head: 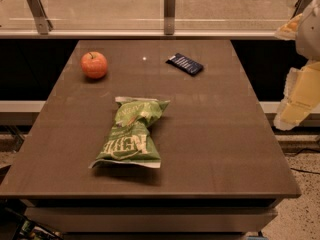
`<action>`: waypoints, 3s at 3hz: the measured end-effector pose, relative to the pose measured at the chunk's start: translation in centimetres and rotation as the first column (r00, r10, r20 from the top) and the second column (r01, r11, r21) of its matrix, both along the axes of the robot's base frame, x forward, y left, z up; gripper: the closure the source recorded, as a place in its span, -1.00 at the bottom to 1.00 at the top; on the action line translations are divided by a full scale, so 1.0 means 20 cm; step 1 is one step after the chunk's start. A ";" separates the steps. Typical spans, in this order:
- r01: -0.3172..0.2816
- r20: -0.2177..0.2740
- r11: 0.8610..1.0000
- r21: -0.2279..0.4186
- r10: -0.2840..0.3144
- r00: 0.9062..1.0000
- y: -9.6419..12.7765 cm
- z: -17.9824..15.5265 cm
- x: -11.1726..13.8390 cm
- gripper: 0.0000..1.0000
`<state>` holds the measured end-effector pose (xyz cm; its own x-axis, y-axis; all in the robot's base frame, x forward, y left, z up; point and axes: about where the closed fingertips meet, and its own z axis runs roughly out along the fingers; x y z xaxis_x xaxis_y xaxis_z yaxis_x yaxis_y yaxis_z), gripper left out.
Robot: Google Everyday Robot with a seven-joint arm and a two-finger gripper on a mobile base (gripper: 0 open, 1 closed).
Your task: Pick green jalapeno chip bag
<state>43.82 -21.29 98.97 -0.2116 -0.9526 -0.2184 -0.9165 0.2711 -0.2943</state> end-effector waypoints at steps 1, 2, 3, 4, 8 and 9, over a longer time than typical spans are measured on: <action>0.000 0.000 1.000 0.000 0.000 1.000 0.00 0.00 0.00 -1.00; -0.018 0.029 1.000 0.009 0.017 0.999 0.01 0.02 -0.01 -1.00; -0.089 0.099 0.996 0.012 0.088 0.991 0.05 0.05 -0.02 -1.00; -0.198 0.201 0.980 0.004 0.193 0.960 0.09 0.09 0.00 -1.00; -0.490 0.439 0.871 -0.034 0.454 0.776 0.21 0.17 0.16 -1.00; -0.507 0.453 0.861 -0.053 0.473 0.756 0.24 0.18 0.15 -1.00</action>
Offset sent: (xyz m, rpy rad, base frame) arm -0.0048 0.0022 0.0055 0.0225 -0.0522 0.0419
